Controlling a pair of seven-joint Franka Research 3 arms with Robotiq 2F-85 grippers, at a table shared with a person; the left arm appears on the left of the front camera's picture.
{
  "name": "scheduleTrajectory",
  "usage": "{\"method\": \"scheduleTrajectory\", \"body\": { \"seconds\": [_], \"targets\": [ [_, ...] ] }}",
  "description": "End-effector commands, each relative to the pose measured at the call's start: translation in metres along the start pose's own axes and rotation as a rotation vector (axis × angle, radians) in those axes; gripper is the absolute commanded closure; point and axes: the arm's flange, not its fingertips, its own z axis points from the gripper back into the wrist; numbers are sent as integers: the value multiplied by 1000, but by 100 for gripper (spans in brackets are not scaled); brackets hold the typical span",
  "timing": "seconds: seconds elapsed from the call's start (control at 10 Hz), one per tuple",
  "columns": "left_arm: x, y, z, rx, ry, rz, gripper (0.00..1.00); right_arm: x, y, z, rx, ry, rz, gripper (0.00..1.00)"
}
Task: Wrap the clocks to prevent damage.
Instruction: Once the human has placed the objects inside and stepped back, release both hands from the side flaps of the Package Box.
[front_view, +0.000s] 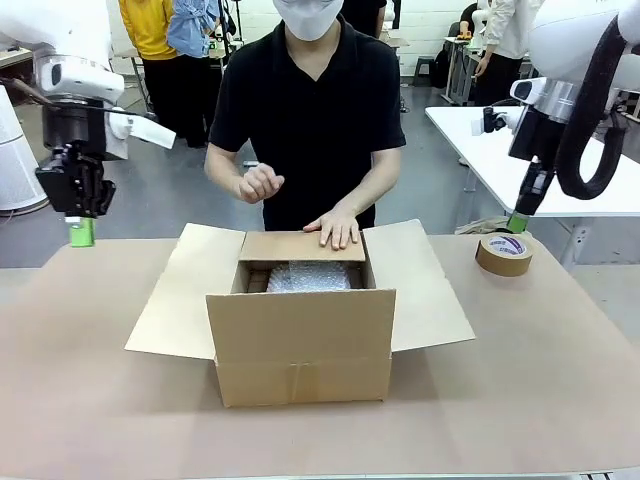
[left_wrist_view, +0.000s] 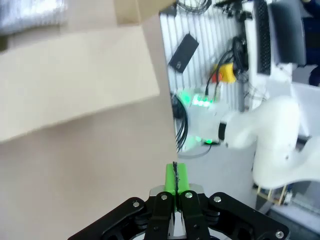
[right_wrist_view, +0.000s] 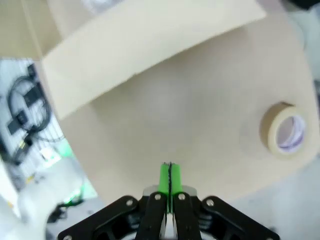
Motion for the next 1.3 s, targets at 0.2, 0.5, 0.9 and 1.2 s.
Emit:
{"method": "scheduleTrajectory", "body": {
  "seconds": [0.2, 0.5, 0.9, 1.2],
  "targets": [
    [-14, -17, 0, 325, 126, 85, 100, -11, -7, -4, -36, -10, 131, 99],
    [-27, -28, -4, 444, 115, 195, 100, -13, -2, -8, -57, 5, 131, 99],
    [-34, -35, -5, 564, 55, 264, 100, -19, 2, -8, -43, 27, 187, 99],
    [-33, -31, 2, 519, 65, 241, 100, -13, -2, -6, -36, 7, 159, 99]
  ]
}}
